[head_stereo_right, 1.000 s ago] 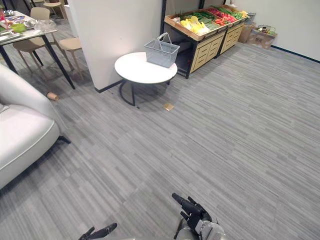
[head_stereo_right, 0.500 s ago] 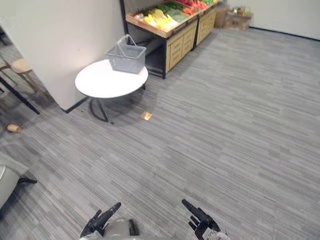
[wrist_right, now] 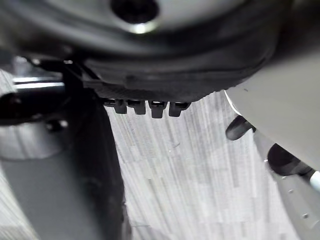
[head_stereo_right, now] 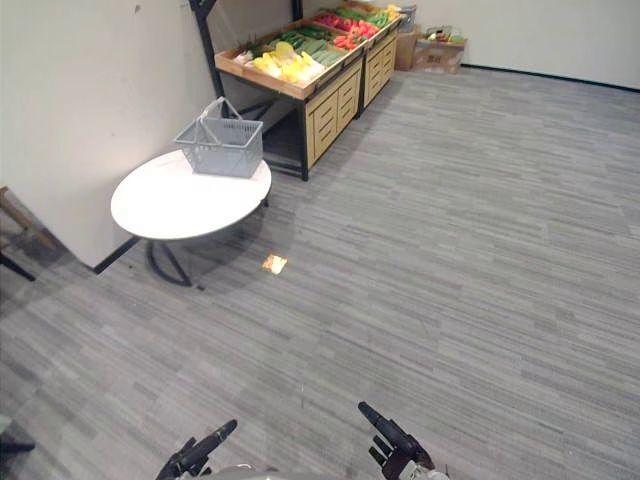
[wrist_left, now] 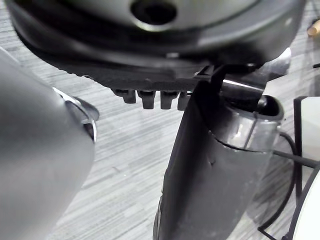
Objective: Pick vegetable in the basket
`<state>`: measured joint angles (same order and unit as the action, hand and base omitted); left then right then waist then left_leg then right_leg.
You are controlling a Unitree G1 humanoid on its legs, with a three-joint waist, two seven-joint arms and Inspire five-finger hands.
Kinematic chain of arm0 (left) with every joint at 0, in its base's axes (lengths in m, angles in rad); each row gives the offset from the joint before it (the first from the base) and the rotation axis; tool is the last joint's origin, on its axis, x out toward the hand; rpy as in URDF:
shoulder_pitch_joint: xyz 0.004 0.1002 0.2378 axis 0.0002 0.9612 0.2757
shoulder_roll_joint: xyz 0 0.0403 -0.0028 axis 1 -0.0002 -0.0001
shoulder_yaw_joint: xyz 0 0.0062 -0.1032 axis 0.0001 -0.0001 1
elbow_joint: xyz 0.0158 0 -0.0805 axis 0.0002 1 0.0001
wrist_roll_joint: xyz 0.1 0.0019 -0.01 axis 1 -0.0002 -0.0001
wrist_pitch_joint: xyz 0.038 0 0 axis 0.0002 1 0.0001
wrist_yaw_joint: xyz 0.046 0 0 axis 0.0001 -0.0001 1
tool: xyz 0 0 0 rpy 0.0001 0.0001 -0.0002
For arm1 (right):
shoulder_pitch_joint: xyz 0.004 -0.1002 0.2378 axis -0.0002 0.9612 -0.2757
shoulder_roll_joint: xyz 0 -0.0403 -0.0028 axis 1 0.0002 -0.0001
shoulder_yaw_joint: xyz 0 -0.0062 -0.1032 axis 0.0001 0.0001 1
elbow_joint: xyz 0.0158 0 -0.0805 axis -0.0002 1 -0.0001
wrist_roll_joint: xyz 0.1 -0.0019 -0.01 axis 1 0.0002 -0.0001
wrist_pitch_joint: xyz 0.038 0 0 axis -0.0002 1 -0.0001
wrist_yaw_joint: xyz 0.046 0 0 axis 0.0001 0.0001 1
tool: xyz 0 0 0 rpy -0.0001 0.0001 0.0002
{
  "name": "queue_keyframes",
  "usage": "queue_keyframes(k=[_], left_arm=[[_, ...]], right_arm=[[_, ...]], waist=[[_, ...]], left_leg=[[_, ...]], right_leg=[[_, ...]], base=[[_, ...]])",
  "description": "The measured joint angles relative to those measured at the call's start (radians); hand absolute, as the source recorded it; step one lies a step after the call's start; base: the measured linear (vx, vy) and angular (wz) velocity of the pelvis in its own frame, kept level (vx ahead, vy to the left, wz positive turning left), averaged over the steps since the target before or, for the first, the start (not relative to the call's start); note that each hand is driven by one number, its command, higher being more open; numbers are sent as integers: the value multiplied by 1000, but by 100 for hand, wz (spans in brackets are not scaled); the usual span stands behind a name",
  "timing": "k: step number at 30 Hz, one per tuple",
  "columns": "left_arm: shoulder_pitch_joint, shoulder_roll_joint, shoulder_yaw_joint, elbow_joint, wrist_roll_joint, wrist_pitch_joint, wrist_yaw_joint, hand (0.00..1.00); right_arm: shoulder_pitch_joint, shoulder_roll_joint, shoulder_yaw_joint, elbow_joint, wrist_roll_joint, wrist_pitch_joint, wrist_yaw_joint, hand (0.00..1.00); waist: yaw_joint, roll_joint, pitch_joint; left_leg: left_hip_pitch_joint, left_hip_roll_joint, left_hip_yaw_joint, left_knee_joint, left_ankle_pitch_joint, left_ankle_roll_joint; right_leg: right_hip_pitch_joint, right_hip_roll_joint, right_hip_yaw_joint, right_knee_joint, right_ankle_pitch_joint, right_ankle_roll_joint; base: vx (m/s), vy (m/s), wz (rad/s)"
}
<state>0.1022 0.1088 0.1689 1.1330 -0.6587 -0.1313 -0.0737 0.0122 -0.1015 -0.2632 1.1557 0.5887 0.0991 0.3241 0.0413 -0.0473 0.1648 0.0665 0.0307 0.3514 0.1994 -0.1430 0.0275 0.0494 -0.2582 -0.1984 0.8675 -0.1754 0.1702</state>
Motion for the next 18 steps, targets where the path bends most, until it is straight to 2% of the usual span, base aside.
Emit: queue_keyframes(k=[1,2,3,4,5,6,7,8,9,10,11,12,13,14,15,16,17,18], left_arm=[[2,5,-7,0,-4,-2,1,100],[0,5,-29,0,-21,-17,-2,100],[-3,5,-43,0,-35,-24,-10,100],[-14,7,-52,0,-50,-30,-27,100],[-17,7,-56,0,-53,-32,-30,100],[-25,10,-69,1,-56,-35,-45,100],[-29,14,-71,2,-56,-35,-51,100],[-34,14,-73,1,-55,-36,-70,100],[-34,8,-73,7,-53,-35,-78,100],[-34,-11,-73,12,-52,-33,-82,100],[-35,-29,-74,10,-49,-33,-94,100],[-29,-34,-73,9,-42,-33,-101,100],[-28,-35,-68,9,-41,-32,-96,100],[-17,-37,-59,6,-42,-30,-87,100],[-15,-38,-32,-8,-38,-29,-87,100],[-19,-38,-24,-14,-38,-29,-89,100],[-24,-38,-7,-14,-28,-28,-87,100],[-25,-45,12,-11,-9,-32,-88,100]], right_arm=[[-2,-2,-5,-5,0,0,6,100],[-9,-9,-9,-13,0,0,14,100],[-17,-14,-11,-18,1,-2,17,100],[-20,-17,-26,-44,2,-3,25,100],[-21,-16,-29,-49,2,-4,29,100],[-21,-17,-31,-63,2,-8,39,100],[-20,-16,-31,-64,1,-12,41,100],[-17,-13,-31,-60,0,-19,40,100],[-16,-11,-32,-48,-1,-25,35,100],[-19,-19,-39,-48,-1,-27,34,100],[-25,-32,-47,-49,-2,-32,29,100],[-28,-37,-52,-50,-2,-36,29,100],[-28,-43,-52,-49,-2,-35,29,100],[-28,-44,-50,-40,-9,-31,24,100],[-30,-47,-48,-28,-27,-31,24,100],[-31,-49,-48,-25,-38,-32,24,100],[-24,-54,-37,-13,-38,-33,24,100],[-13,-56,-27,-5,-39,-33,28,100]], waist=[[-4,3,1],[-12,16,4],[-19,28,5],[-29,37,5],[-31,37,6],[-37,36,7],[-42,32,8],[-43,14,15],[-43,6,17],[-41,31,25],[-35,70,35],[-37,92,36],[-37,94,35],[-30,103,21],[-24,113,12],[-24,115,15],[-25,133,24],[-24,131,21]], left_leg=[[47,14,0,-24,-12,-9],[88,42,-1,-45,-23,-23],[109,69,-3,-55,-33,-37],[135,104,-12,-66,-48,-60],[138,109,-13,-70,-52,-66],[159,130,-26,-77,-66,-90],[171,136,-37,-81,-73,-104],[207,130,-62,-87,-93,-138],[240,147,-77,-85,-113,-165],[254,179,-89,-75,-122,-169],[259,216,-90,-42,-123,-164],[262,246,-92,7,-117,-168],[261,259,-95,39,-115,-170],[228,292,-102,148,-108,-169],[152,334,-119,315,-76,-149],[120,360,-124,401,-39,-140],[80,407,-140,534,87,-149],[15,432,-174,677,168,-155]], right_leg=[[-35,-1,-46,24,-90,-49],[-83,6,-112,11,-149,-96],[-130,16,-156,-19,-169,-115],[-217,20,-195,-120,-165,-116],[-232,22,-194,-155,-154,-111],[-276,30,-175,-339,-75,-94],[-278,34,-159,-454,-13,-86],[-268,28,-113,-653,145,-52],[-241,37,-93,-665,295,-71],[-240,62,-97,-625,284,-116],[-244,88,-99,-558,214,-120],[-245,110,-97,-494,145,-122],[-244,118,-95,-467,112,-123],[-238,138,-97,-439,71,-129],[-225,157,-98,-433,41,-141],[-202,171,-102,-442,29,-145],[-126,206,-105,-493,18,-156],[-48,221,-109,-572,21,-165]], base=[[331,-14,-11],[328,-37,-6],[321,-87,9],[208,-94,12],[252,-143,26],[269,-206,28],[382,-318,52],[517,-408,59],[493,-364,56],[423,-272,32],[464,-254,9],[461,-232,-3],[568,-261,-14],[498,-186,-20],[505,-168,-20],[503,-145,-14],[535,-102,-5],[539,-79,-5]])
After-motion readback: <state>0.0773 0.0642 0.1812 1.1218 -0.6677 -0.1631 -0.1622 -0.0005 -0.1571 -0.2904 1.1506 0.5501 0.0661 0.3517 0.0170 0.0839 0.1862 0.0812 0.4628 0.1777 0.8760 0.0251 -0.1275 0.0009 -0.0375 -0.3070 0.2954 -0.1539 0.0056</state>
